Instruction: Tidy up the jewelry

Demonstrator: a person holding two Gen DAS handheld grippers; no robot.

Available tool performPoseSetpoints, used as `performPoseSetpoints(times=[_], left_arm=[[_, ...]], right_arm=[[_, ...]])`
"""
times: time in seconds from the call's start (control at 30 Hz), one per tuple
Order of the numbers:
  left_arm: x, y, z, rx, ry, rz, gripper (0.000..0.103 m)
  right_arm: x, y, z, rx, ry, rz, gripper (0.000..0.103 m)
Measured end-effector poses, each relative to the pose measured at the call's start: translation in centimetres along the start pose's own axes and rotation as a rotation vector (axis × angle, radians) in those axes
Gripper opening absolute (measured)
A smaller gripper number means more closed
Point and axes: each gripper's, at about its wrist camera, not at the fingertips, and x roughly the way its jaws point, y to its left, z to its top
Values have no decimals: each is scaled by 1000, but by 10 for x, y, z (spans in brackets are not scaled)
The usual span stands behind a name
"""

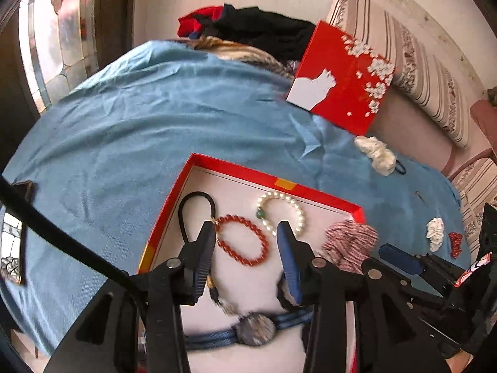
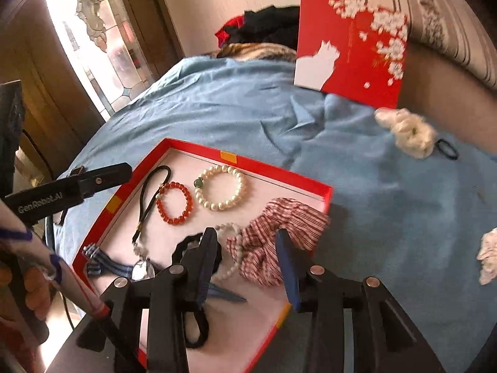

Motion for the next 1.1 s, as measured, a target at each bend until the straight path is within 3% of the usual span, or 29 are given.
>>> performPoseSetpoints(times=[0.07, 0.27, 0.53, 0.7, 0.93, 1.1], left_arm=[[-15, -9, -9, 5, -14, -3, 41], [-53, -54, -51, 36, -42, -62, 55], [-44, -130, -111, 110, 49, -152, 58], [-23, -170, -144, 147, 128, -170, 58], [-3, -199, -172, 158, 188, -177, 58], [2, -204, -172, 173, 186, -166, 58]], right_arm=[[-14, -5, -8, -10, -14, -14, 42], [-57, -47, -55, 41, -24, -70, 46], [-101, -159, -135, 241, 18, -221, 47], [-123, -230, -162, 360, 14, -318, 47], [-125, -301, -136, 421, -39, -410, 47], [-106, -344, -99, 509, -83, -397, 47]])
